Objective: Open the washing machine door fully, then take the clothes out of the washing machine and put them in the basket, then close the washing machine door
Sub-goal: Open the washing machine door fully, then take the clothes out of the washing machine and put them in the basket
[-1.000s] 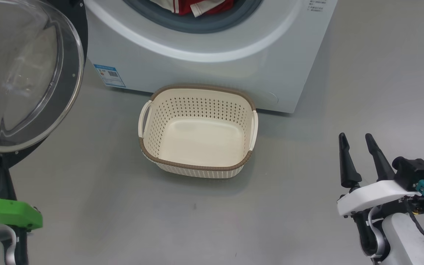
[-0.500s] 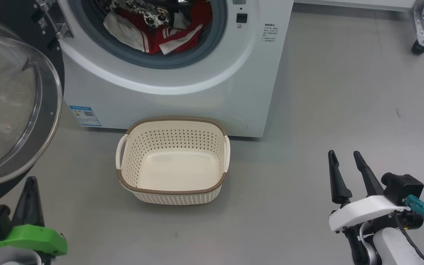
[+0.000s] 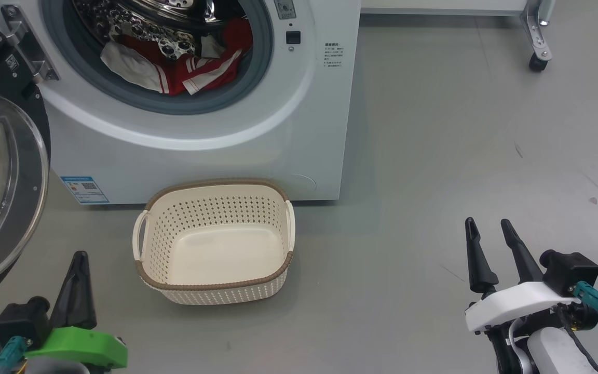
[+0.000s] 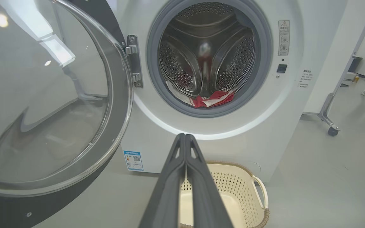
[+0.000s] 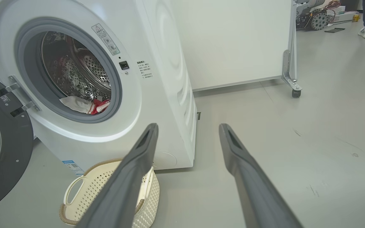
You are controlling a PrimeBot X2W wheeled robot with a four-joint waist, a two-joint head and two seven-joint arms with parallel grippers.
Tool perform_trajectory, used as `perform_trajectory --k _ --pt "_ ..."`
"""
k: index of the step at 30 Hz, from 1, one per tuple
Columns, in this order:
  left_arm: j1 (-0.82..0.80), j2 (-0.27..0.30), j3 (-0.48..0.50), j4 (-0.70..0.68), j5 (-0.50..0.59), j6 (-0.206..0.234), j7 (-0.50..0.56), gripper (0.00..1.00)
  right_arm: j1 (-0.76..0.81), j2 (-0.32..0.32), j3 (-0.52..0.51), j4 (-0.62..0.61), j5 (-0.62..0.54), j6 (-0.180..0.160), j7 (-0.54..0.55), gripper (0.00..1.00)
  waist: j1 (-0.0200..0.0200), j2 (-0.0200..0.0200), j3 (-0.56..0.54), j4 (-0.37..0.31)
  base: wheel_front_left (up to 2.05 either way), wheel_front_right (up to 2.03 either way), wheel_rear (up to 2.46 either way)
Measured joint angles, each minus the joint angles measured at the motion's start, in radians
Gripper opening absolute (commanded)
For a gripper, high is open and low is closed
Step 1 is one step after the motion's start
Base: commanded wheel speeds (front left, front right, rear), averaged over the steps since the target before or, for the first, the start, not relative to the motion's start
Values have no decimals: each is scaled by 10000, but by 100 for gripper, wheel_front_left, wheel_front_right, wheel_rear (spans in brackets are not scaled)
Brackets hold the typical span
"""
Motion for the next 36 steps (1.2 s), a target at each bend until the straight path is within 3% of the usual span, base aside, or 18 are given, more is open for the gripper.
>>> perform_trajectory --k 1,2,4,5,6,24,36 --pt "15 -15 -38 -75 15 0 0 0 0 -2 -4 -25 -2 0 0 100 0 0 13 -37 0 0 0" --pt "40 -29 -121 -146 31 0 0 10 0 -4 -15 -46 -8 0 0 100 0 0 32 -69 0 0 0" --pt "65 -69 -249 -236 117 0 0 52 3 -54 -19 -50 -151 -2 0 100 0 0 74 -110 0 0 0" --pt "67 -102 -272 -291 117 0 0 91 5 -92 -15 -50 -228 -4 0 100 0 0 89 -122 0 0 0" --pt "67 -132 -282 -341 117 0 0 100 11 -117 -15 -50 -272 -4 0 100 0 0 100 -130 0 0 0" --pt "322 -244 -500 -686 113 4 0 100 20 -548 362 102 -1490 -205 -2 100 0 0 138 -179 0 0 0" --pt "468 -276 -686 -922 113 4 0 100 20 -476 201 176 -1523 -368 -15 100 0 0 112 -180 0 0 0"
